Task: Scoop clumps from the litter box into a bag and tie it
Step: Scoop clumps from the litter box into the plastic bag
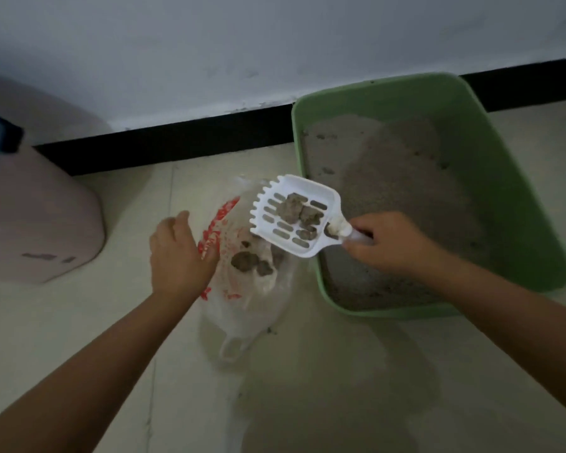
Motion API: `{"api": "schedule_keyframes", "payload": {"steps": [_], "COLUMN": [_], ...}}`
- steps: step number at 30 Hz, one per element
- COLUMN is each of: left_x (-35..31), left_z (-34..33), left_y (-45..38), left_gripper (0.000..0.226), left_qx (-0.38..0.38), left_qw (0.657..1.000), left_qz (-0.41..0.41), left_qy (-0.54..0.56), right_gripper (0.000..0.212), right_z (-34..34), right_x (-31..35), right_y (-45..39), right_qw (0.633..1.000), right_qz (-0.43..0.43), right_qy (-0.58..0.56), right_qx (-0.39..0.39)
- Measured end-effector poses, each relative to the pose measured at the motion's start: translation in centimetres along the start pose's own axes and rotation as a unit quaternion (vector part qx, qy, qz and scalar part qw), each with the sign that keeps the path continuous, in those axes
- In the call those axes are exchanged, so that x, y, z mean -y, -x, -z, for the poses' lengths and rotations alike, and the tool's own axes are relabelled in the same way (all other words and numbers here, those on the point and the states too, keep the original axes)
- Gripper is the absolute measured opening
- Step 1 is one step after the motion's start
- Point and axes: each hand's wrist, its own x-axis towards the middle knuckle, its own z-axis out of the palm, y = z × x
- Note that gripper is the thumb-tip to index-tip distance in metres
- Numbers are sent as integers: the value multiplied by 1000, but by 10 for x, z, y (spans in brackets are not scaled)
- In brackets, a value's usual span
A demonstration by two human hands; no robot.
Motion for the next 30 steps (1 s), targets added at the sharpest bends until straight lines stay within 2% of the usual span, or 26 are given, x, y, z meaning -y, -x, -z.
{"api": "schedule_keyframes", "payload": {"steps": [2,3,5,8,10,11,14,15,17,18,20,22,25,26,27,29,30], "left_x": [6,7,9,8,7,6,5,4,1,-2,-8,-15,-37,-47,-58,-80,-88], "left_z": [-1,-1,-2,-4,-6,-8,-9,-9,-7,-5,-2,-1,-7,-12,-19,-33,-40], "left_y": [0,0,-4,-6,-6,-5,-5,-5,-5,-5,-2,2,6,6,6,7,8], "left_gripper": [40,34,31,29,30,31,29,26,18,16,33,48,42,37,33,33,32], "left_qx": [100,113,87,65,63,59,44,40,32,30,23,-29,-99,-99,-92,-63,-45], "left_qw": [989,981,964,949,959,963,967,970,971,971,977,990,977,963,946,908,894], "left_qz": [69,86,135,163,134,121,103,97,89,90,82,25,-164,-229,-295,-402,-436], "left_qy": [89,132,212,260,240,235,227,221,219,219,196,139,96,97,100,99,91], "right_gripper": [33,31,15,28,25,19,13,16,8,15,17,4,38,42,39,33,43], "right_z": [-14,-21,-30,-39,-46,-50,-51,-51,-47,-43,-30,-11,24,36,49,76,88], "right_x": [15,23,37,49,54,52,42,39,36,32,22,10,-7,-16,-28,-51,-58], "right_y": [-4,-6,-8,-8,-3,-2,-1,0,0,-1,-1,6,28,33,37,44,47], "right_qw": [998,995,986,964,939,917,919,919,919,924,940,962,963,966,969,938,918], "right_qz": [17,31,60,65,123,155,165,162,152,143,119,99,70,30,-35,-167,-218], "right_qy": [46,82,155,249,322,365,337,338,344,332,293,219,177,184,207,299,331], "right_qx": [29,35,34,65,17,-35,-117,-119,-121,-124,-128,-133,-191,-178,-131,-52,-25]}}
